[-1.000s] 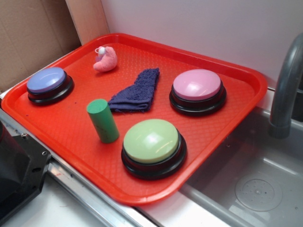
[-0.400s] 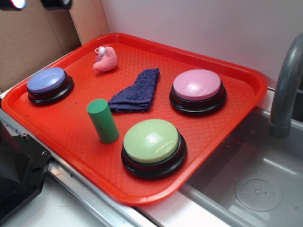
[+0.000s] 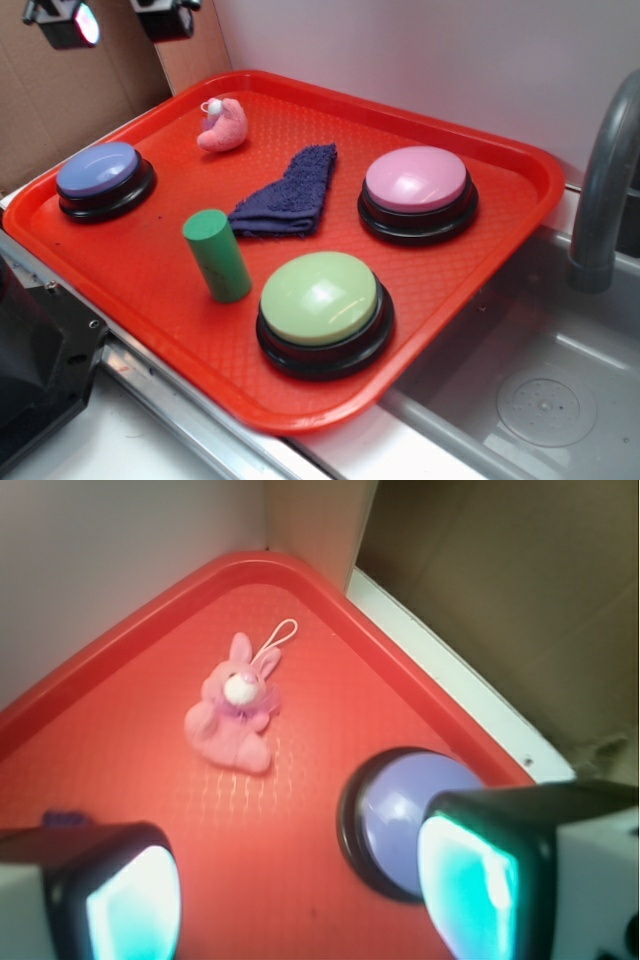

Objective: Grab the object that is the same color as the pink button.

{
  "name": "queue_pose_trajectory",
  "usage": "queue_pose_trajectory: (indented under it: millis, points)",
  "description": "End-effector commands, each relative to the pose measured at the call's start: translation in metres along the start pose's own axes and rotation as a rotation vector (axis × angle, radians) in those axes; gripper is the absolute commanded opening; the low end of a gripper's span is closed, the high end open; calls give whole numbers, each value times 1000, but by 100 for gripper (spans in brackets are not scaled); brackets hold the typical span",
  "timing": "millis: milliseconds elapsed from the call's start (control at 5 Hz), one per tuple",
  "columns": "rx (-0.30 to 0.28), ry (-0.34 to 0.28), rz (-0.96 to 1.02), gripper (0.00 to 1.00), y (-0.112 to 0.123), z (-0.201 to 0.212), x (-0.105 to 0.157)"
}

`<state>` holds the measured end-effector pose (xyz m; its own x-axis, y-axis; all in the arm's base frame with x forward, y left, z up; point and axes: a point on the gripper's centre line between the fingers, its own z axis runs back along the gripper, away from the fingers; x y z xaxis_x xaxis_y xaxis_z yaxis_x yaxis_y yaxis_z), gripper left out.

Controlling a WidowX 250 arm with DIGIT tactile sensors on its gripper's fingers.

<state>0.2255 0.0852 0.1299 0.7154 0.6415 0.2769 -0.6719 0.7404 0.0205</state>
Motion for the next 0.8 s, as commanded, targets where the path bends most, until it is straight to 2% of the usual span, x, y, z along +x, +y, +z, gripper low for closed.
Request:
queue_pose_trajectory:
  millis: [0,200,400,600]
  points:
    - [-19,33,14,100,4,-55,26]
    - [-53,30,-16,100,-12,-68,38]
    - [-93,1,-54,100,-30,-69,50]
    - [-117,-18,-72,100,-39,-67,59]
